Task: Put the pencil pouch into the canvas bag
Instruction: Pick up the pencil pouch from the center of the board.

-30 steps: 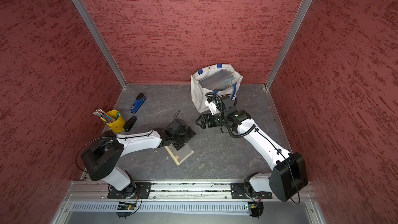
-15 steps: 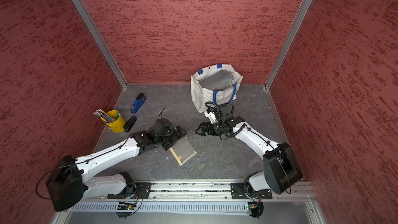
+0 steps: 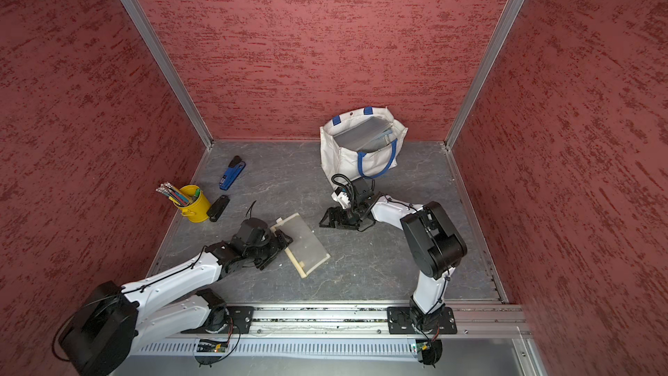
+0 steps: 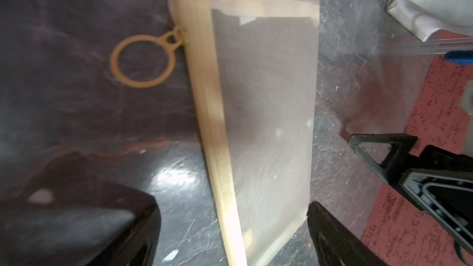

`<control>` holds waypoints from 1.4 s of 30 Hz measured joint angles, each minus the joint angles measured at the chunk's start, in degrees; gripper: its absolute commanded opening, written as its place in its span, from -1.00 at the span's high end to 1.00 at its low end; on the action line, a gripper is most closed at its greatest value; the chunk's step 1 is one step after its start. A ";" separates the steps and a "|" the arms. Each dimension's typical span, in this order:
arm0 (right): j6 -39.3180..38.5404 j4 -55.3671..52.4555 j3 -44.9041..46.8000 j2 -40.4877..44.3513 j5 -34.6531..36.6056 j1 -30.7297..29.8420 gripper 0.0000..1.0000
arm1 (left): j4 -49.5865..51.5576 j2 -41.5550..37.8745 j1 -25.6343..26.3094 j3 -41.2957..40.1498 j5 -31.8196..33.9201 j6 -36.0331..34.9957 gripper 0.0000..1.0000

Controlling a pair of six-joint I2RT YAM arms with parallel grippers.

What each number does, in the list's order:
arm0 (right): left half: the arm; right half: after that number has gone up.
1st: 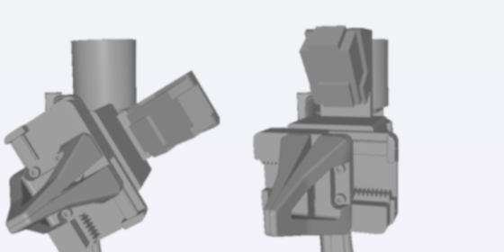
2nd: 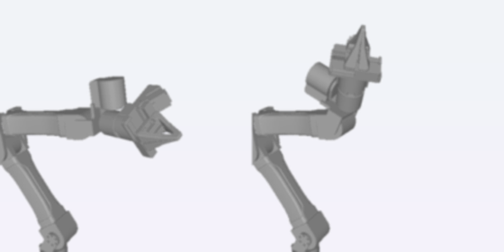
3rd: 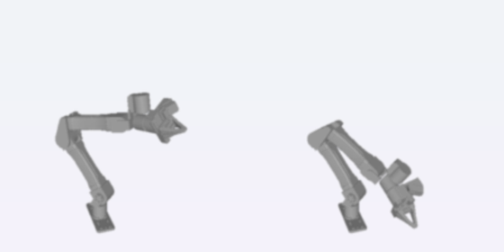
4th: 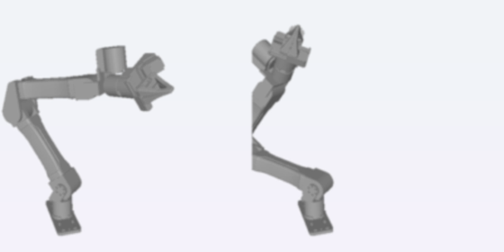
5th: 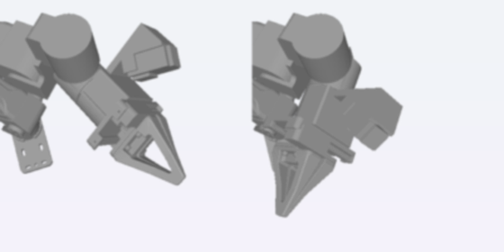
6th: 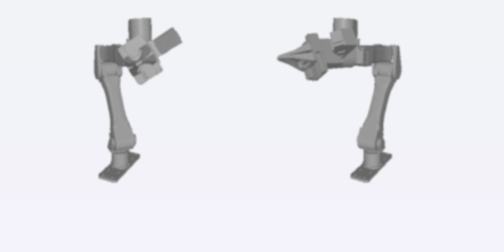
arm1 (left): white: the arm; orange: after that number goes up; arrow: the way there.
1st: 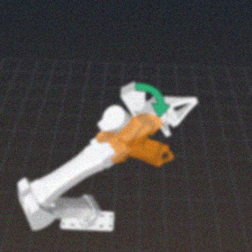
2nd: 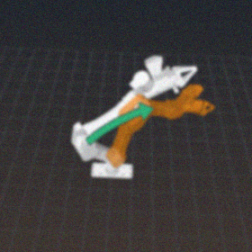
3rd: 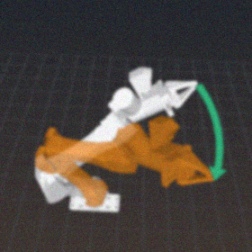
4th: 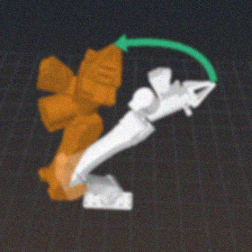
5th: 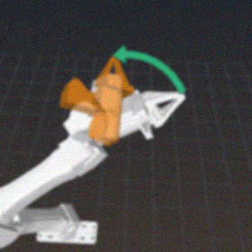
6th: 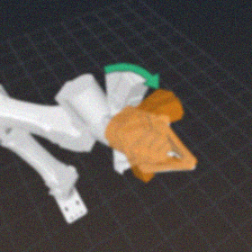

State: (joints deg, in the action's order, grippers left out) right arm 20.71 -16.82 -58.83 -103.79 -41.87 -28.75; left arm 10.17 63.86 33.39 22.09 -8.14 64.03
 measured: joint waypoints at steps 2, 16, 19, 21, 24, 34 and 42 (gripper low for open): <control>0.26 0.59 -0.81 -1.64 -0.11 -0.74 -0.77 | -4.44 3.08 0.00 0.28 -0.37 0.02 -0.66; 6.43 12.02 -3.04 -8.35 -4.55 -2.71 -0.52 | -24.63 20.04 -0.04 4.61 -1.18 0.44 -0.27; 7.65 13.29 -2.56 -8.41 -4.46 -2.84 -0.46 | -26.38 21.79 -0.50 4.87 -2.03 0.35 -0.11; 8.22 14.03 -2.14 -8.41 -4.46 -3.04 -0.42 | -26.95 22.58 -0.83 5.07 -2.64 -0.04 0.02; 8.90 15.26 -1.14 -8.22 -4.46 -3.26 -0.30 | -26.93 23.67 -1.64 5.46 -3.69 -0.90 0.20; 10.38 15.02 1.20 -6.93 -3.56 -3.41 0.90 | -20.94 24.00 -2.91 8.79 -6.40 -5.75 0.20; 8.96 7.89 -3.23 5.27 -0.59 -3.41 1.00 | -6.95 11.39 -4.35 15.30 -4.33 -11.30 -0.32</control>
State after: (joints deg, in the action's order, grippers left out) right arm 29.67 -8.93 -62.06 -98.52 -42.46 -32.16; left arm 3.22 75.24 29.04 37.39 -12.47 52.73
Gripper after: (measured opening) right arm 0.047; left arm 0.588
